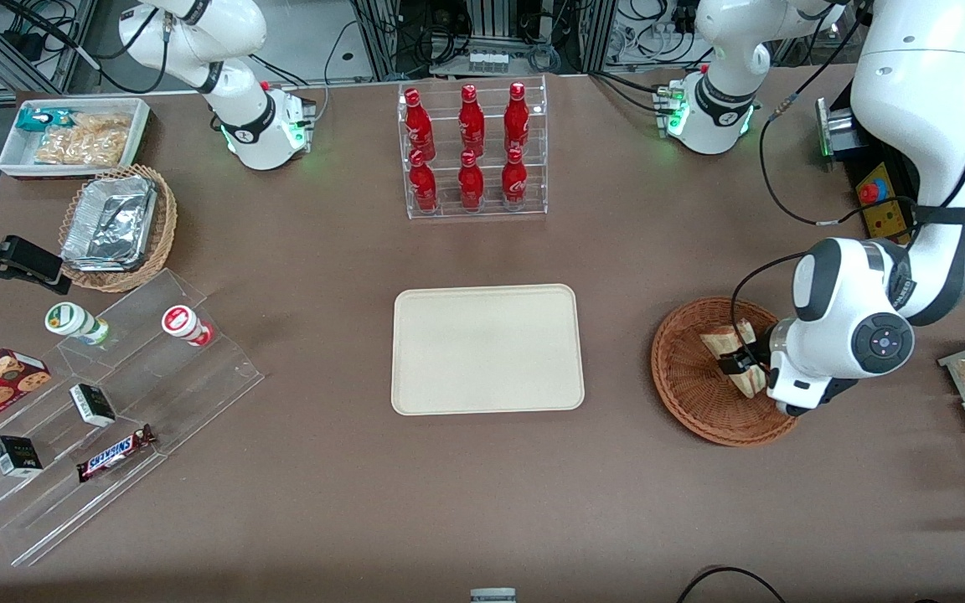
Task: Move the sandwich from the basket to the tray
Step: 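Lower the open left gripper over the sandwich in the wicker basket, then close the left gripper on the wrapped sandwich and lift it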
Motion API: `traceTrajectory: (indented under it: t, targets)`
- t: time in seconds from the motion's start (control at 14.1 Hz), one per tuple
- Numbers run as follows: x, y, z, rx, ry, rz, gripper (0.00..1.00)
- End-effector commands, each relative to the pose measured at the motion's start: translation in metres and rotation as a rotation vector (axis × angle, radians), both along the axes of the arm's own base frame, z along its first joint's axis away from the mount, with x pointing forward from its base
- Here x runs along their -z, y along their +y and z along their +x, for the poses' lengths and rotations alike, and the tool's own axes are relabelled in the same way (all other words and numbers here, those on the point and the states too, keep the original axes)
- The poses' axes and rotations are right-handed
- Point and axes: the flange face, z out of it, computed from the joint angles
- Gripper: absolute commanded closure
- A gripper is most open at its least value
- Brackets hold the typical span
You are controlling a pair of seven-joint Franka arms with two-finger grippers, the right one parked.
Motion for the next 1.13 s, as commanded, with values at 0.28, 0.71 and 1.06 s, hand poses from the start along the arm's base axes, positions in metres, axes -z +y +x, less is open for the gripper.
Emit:
traceTrajectory:
  t: [0.28,0.71,1.06]
  targets:
    - [0.038,0.011,-0.01,-0.035,0.027,0.005,0.0]
    - [0.035,0.011,-0.009,-0.035,0.024,0.004,0.89]
    - [-0.02,-0.053,0.017,0.007,-0.081,-0.017,0.89]
